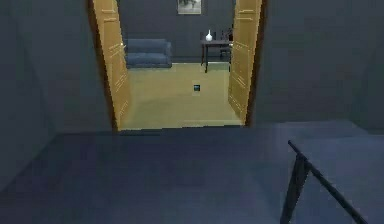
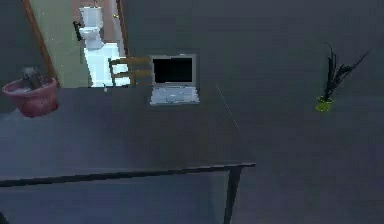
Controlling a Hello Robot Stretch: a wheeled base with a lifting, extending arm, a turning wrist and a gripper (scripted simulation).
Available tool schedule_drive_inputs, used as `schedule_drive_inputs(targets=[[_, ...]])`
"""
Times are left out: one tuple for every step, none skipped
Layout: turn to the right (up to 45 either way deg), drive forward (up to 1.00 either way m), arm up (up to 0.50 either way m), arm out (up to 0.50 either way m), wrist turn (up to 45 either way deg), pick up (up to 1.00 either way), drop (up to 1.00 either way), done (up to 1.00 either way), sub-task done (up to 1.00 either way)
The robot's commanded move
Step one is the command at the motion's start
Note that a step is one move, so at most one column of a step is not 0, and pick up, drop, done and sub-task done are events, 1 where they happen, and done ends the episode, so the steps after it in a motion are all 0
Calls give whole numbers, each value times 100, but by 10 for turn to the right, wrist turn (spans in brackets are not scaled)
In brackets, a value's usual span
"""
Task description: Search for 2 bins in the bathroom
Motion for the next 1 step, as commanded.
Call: schedule_drive_inputs(targets=[[0,100,0,0,0,0,0,0,0]])
